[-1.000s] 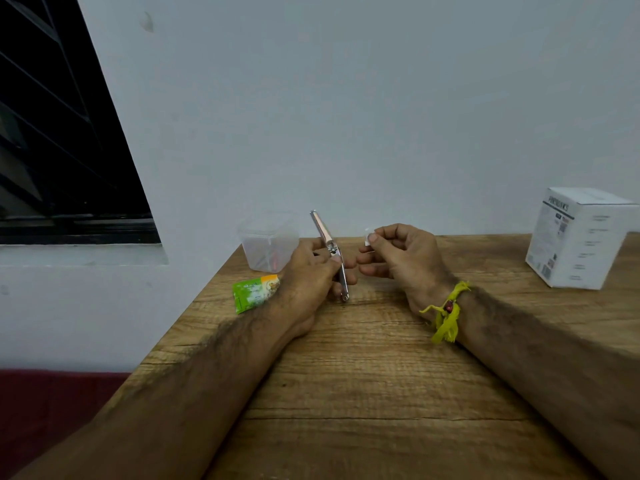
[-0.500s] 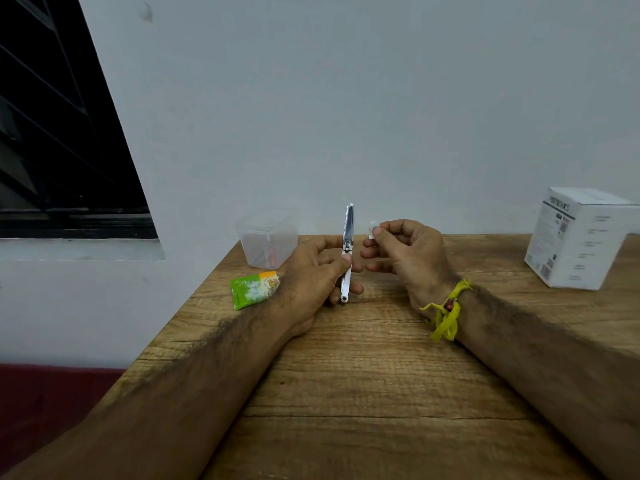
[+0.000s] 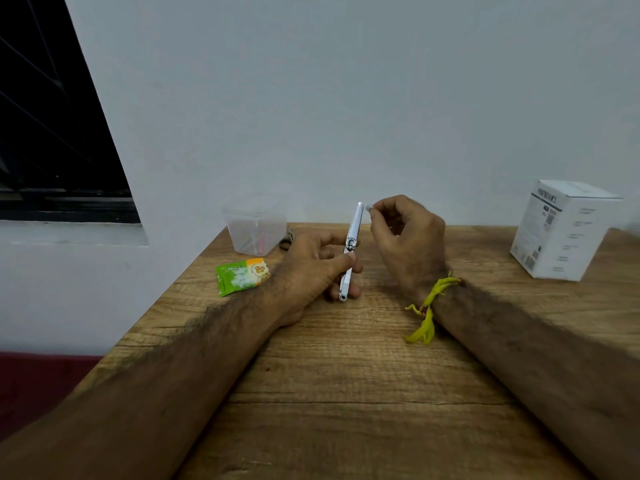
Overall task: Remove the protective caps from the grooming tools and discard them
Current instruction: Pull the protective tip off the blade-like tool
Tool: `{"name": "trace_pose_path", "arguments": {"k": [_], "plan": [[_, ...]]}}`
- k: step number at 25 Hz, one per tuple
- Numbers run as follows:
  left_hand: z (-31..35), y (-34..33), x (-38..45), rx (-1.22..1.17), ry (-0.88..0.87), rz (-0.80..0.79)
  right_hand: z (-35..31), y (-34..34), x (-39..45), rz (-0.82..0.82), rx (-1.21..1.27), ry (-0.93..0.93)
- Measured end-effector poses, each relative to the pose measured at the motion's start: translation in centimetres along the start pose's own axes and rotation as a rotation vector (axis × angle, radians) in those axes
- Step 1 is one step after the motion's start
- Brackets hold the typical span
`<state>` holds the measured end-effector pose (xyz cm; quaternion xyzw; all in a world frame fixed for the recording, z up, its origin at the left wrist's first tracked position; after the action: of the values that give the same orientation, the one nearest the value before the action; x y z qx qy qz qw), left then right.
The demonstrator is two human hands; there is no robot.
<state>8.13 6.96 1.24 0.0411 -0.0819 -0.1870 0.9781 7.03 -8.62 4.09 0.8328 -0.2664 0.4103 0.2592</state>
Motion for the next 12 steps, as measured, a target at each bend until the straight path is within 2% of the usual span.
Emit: {"name": "trace_pose_path", "arguments": {"k": [5, 9, 12], "plan": [[0.2, -0.1, 0.0, -0.015, 0.002, -0.02, -0.2, 0.0, -0.2, 0.014, 0.037, 0.011], [0.1, -0.1, -0.2, -0.042, 0.012, -0.006, -0.6, -0.9, -0.7, -0.057, 0.248, -0.15], [0.0, 0.1, 0.0, -0.049, 0.005, 0.012, -0.7, -1.1, -0.9, -0.05, 0.298, -0.233]]}}
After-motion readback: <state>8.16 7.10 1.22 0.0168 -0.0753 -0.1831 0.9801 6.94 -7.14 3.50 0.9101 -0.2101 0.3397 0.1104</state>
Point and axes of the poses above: each hand's wrist, its own x-axis towards the middle knuckle, its own y-axis out of the back of the hand, z = x × y, the point moved 5 cm from there along x, towards the middle knuckle, and after that the axes turned 1 degree about -z, right-handed, at the moved point
